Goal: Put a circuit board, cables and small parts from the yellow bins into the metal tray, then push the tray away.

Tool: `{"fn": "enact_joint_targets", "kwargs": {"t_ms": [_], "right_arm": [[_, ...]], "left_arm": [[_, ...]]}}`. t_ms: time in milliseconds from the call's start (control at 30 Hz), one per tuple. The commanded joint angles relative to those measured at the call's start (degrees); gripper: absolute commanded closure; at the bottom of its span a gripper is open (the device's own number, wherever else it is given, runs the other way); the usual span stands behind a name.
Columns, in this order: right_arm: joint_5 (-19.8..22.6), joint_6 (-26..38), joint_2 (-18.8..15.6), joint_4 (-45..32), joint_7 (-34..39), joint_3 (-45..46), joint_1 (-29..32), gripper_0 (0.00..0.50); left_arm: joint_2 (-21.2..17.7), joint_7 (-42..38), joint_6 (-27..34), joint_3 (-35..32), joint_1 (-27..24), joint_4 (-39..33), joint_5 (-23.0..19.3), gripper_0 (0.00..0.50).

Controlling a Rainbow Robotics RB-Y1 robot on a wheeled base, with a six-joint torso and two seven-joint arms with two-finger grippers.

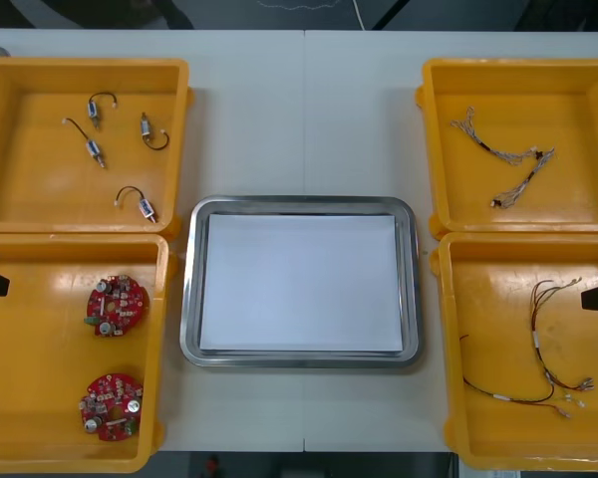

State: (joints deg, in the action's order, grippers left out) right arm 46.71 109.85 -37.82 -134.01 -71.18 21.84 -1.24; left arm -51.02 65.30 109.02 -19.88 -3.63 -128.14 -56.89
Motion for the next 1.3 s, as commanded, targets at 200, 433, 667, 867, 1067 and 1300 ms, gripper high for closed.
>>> {"fn": "enact_joint_targets", "kwargs": {"t_ms": [200, 433, 667, 867, 1067, 1300], "right_arm": [[0.8, 0.1, 0.1, 0.1, 0.3, 0.4, 2.2, 0.0], [0.9, 0.1, 0.2, 0.1, 0.0, -0.7, 5.4, 0.0], [-0.9, -1.5, 0.2, 0.1, 0.0, -4.5, 9.4, 0.0], [-2.7, -5.4, 0.6, 0.2, 0.0, -6.4, 10.2, 0.0], [-3.7, -9.5, 2.5, 4.1, -1.0, -7.8, 10.4, 0.0], [-4.9, -17.6, 2.7, 10.0, -2.7, -11.2, 10.4, 0.0]], "left_arm": [[-1.2, 3.9, -0.7, 0.1, 2.5, 0.2, -0.4, 0.0], [-1.8, 3.7, -0.9, 0.2, 2.6, 0.4, -1.8, 0.0], [-2.2, 2.5, -2.2, 2.7, 2.8, 1.9, -3.0, 0.0], [-3.6, -2.2, -4.7, 4.2, 4.9, 1.6, -3.8, 0.0], [-6.5, -6.9, -9.0, 4.2, 9.7, -0.2, -4.7, 0.0], [-8.0, -15.4, -11.7, 4.2, 13.9, -3.5, -6.5, 0.0]]}}
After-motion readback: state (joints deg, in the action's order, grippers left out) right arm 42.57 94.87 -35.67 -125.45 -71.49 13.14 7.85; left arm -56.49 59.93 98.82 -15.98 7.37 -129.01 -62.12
